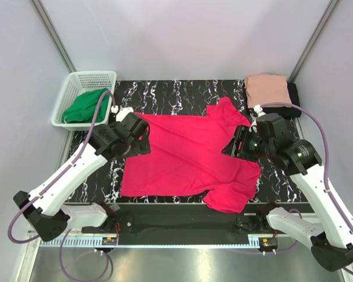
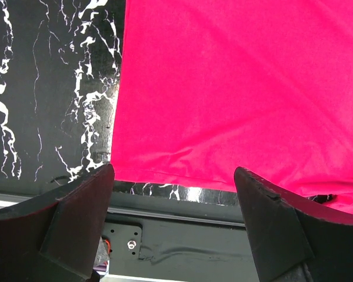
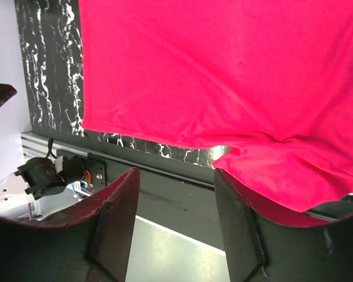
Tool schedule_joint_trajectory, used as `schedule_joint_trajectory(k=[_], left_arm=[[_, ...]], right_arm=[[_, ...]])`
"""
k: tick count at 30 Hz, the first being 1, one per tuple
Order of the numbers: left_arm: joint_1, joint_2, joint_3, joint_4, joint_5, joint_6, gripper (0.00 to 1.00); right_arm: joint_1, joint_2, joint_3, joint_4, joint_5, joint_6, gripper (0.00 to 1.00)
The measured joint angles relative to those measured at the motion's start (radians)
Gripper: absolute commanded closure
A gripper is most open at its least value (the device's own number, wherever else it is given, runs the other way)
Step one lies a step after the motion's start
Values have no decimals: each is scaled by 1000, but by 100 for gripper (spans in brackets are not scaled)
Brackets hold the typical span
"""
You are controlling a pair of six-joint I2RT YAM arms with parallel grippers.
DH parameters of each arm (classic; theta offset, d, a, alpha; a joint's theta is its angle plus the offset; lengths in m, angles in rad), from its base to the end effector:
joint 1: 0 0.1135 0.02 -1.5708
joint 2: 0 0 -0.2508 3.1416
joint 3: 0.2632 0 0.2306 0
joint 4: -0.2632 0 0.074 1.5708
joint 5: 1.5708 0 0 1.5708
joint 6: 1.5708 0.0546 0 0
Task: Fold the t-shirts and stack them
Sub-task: Fold the tshirt
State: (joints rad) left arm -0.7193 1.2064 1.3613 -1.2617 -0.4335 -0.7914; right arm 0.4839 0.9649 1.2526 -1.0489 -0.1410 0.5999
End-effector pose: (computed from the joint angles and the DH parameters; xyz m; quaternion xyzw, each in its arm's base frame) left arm 0.1630 -0.1123 0.3310 -0.0837 0.9480 -0.0016 0.3070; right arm 0.1437 0.0842 0.3520 0.0255 0.9170 0.2581 0.3032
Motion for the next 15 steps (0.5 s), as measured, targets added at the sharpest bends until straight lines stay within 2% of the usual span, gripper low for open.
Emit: schedule_joint_trajectory(k=[9,10,13,15], left_arm=[[0,-12,-36,2,2,0,10],[0,-14,-39,5,1,0,9],[0,-23,-44,12,-5,2,7],[10,-25,-44,29,-7,9,6]], right_arm=[[0,2,-45,3,10,8,38],[0,6,-48,0,23,10,36],[0,16,-44,-25,100,2,19],[0,59,2,-70,166,-29,20]])
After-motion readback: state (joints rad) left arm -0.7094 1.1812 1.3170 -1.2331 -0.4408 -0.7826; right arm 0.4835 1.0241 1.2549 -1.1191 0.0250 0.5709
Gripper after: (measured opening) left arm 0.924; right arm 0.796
